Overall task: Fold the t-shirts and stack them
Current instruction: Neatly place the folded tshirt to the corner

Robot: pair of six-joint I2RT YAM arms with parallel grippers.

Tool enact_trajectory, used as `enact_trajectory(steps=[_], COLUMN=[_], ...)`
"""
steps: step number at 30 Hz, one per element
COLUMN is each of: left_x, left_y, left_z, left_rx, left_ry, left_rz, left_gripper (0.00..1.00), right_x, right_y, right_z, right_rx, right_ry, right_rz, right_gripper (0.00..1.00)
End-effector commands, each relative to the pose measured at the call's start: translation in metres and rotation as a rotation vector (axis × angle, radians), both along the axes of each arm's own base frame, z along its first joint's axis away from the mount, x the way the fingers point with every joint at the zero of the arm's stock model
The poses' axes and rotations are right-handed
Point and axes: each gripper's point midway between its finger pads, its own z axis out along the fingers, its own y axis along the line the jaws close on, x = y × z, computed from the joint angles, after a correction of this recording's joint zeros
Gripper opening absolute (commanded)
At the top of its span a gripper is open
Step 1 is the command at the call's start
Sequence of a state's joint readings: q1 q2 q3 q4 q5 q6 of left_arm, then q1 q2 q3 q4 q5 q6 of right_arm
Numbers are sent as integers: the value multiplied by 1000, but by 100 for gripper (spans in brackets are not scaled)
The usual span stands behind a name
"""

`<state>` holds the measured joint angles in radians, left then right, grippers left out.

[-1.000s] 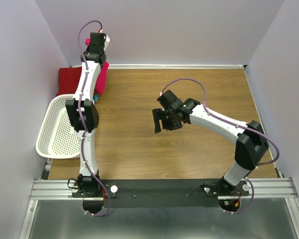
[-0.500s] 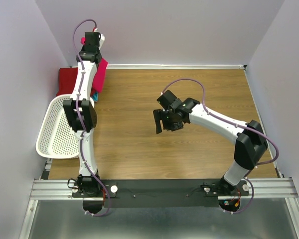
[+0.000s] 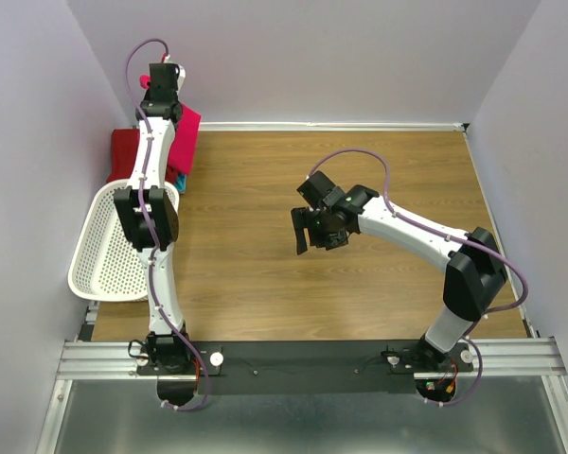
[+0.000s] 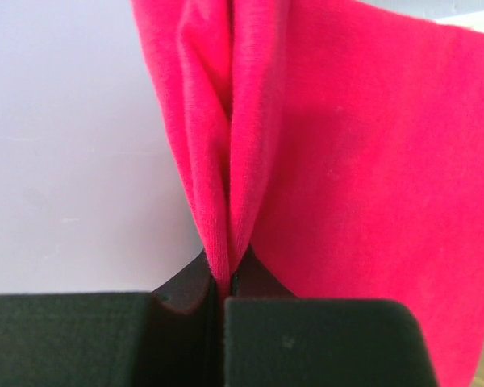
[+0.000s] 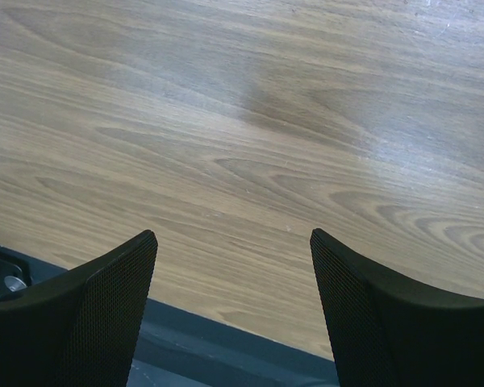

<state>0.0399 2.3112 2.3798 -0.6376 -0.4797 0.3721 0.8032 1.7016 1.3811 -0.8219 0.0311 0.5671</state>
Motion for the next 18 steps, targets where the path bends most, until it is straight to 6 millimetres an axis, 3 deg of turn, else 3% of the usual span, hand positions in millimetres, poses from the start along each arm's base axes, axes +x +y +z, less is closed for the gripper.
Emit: enact_trajectory(steps=[1,11,18], left_x=[-2,-8,-6], left_y=[12,41,60], left_z=[55,39,4], left_rx=[35,45,66], left_ry=[-136,-81,-31], left_rz=[31,45,73], left_gripper=[0,0,0], right_x=[0,-1,-2], right_y=[-4,-5,-6], right_z=[2,-1,-6], right_rx=[-27,-39,-48], right_ry=[5,14,25], right_rz=[-27,-16,-12], right_gripper=[84,84,84])
